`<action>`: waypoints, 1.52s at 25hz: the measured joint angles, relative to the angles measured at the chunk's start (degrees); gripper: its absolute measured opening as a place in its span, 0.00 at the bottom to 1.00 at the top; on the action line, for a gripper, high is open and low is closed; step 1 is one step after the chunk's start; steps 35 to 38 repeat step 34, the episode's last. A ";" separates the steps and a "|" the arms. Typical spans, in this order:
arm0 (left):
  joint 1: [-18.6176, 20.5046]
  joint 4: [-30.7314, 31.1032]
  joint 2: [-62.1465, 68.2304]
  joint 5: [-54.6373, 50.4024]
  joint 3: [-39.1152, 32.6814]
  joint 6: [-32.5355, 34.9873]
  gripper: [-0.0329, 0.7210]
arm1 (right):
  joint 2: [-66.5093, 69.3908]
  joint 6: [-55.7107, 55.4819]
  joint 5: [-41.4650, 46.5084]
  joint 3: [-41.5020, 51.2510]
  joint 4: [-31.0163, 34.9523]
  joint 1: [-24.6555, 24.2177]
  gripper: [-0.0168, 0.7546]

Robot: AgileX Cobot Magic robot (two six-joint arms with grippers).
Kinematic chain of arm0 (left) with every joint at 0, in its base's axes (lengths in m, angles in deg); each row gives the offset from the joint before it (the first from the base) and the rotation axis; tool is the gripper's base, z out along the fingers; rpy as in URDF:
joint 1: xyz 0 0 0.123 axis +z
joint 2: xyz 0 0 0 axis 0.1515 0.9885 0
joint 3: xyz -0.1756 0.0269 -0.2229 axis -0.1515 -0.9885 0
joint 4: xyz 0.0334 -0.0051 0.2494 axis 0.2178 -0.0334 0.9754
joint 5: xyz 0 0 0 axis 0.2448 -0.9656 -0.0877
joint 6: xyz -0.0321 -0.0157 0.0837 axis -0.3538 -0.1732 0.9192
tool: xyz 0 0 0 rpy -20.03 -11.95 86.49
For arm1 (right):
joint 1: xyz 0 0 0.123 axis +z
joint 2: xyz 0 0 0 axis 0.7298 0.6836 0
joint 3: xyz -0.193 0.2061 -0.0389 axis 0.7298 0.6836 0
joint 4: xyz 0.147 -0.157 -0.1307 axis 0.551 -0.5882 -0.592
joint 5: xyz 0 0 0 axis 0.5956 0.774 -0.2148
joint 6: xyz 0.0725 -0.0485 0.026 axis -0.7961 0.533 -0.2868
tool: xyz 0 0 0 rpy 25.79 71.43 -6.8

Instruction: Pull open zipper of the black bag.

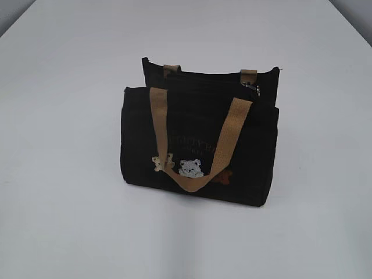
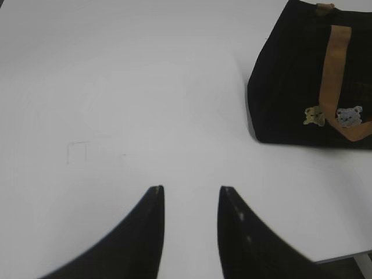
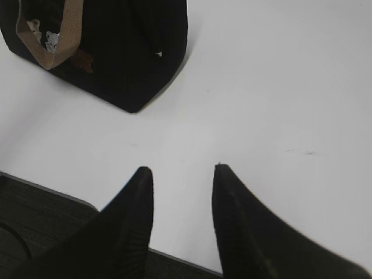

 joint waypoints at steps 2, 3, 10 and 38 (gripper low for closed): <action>0.00 0.00 0.00 0.00 0.00 0.00 0.36 | 0.00 -0.13 0.00 0.00 0.00 0.00 0.37; 0.00 0.00 0.00 0.00 0.00 0.00 0.36 | 0.00 -0.18 0.00 0.00 0.00 0.00 0.36; 0.00 0.00 -0.05 0.00 0.00 0.00 0.36 | 0.00 -0.20 0.00 0.00 0.00 0.00 0.35; 13.39 0.00 -0.05 0.02 0.00 0.00 0.36 | 0.00 -0.32 0.00 0.07 0.36 -4.55 0.35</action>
